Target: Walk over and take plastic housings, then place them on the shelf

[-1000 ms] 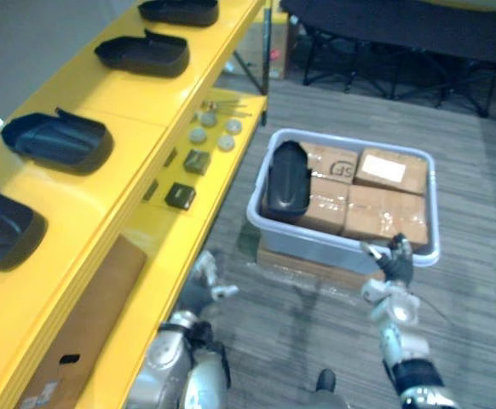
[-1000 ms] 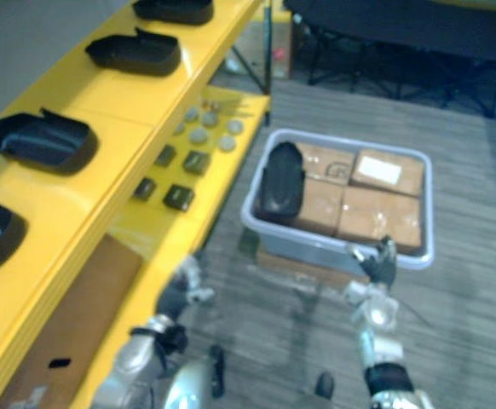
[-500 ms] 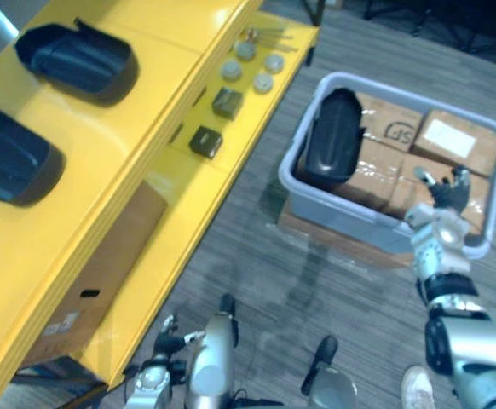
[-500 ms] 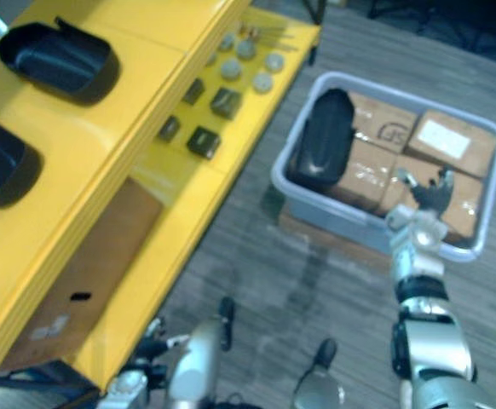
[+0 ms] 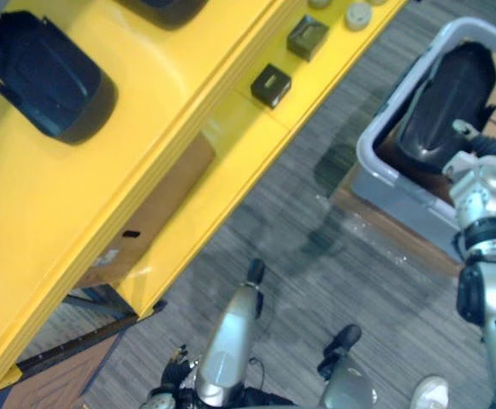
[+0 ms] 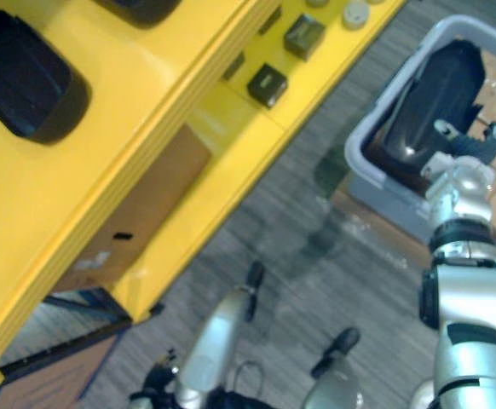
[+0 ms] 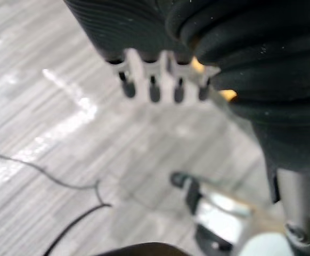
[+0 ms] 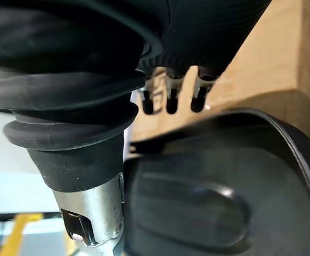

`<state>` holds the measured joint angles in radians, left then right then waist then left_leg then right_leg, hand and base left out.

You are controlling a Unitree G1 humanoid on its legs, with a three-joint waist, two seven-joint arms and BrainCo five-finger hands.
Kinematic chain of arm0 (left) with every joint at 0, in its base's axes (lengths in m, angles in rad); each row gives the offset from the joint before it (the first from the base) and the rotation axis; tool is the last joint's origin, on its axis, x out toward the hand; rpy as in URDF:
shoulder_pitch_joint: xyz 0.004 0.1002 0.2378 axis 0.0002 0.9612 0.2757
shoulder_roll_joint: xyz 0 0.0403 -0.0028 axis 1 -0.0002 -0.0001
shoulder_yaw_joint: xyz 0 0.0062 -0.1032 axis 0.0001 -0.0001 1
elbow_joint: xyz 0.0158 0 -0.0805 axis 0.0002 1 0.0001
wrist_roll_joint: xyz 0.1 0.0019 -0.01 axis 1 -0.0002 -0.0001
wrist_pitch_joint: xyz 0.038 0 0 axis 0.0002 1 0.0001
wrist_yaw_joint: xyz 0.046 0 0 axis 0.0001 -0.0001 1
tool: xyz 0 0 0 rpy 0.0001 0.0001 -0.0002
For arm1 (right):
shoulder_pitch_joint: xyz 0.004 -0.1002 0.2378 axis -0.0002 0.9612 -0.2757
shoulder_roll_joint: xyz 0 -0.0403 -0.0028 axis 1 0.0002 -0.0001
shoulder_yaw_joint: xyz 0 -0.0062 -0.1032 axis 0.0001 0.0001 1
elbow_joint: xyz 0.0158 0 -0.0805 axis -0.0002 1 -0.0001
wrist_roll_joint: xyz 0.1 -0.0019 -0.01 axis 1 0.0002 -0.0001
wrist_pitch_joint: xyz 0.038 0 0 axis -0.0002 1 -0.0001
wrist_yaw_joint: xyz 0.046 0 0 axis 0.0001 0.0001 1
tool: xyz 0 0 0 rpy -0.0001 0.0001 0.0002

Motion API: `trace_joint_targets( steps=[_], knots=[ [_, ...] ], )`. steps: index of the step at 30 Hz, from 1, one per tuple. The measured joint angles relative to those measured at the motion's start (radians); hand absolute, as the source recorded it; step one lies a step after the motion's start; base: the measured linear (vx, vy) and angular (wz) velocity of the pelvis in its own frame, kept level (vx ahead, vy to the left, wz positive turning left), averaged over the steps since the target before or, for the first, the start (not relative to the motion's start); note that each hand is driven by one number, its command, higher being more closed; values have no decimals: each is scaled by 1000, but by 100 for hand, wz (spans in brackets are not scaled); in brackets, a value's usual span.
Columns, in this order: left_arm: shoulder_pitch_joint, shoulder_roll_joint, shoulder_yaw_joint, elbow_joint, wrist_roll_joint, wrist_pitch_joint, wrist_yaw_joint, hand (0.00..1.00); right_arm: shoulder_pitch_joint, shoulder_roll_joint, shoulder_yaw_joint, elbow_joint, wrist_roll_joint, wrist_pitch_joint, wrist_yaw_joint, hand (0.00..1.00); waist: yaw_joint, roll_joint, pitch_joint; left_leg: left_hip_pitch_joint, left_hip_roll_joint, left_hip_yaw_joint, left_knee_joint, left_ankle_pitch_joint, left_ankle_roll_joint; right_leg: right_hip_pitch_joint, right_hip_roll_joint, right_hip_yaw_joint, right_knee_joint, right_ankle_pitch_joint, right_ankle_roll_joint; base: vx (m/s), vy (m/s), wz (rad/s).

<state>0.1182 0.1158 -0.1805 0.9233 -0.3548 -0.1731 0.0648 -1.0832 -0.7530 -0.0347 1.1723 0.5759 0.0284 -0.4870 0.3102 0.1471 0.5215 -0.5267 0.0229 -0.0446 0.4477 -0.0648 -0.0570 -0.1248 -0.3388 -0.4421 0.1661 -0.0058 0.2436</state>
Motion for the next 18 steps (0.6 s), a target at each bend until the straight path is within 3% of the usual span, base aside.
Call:
trace_joint_targets(
  steps=[4, 10, 18],
  knots=[
    [0, -12, -38, 27, -35, 0, 0, 0, -35, -28, 0, 22, 2, 12, -131, 0, 12, 21, 5, -23, -6, 2, -2, 5, 6, -35, -11, 2, 21, -6, 1, -46, 7, 4],
    [0, -13, -81, 33, -73, 0, -6, 0, -50, -95, 8, 55, 20, 57, -236, 0, 32, 39, -7, -55, -9, 3, 3, 6, 7, -75, -21, 4, 44, -15, -2, -41, -3, 0],
    [-6, -19, -139, 44, -123, 0, -7, 0, -70, -169, 86, 62, -10, 175, -189, 0, 63, 81, -35, -71, -13, -1, 6, 6, 6, -107, -32, 6, 79, -39, -7, -52, -11, 2]
  ],
)
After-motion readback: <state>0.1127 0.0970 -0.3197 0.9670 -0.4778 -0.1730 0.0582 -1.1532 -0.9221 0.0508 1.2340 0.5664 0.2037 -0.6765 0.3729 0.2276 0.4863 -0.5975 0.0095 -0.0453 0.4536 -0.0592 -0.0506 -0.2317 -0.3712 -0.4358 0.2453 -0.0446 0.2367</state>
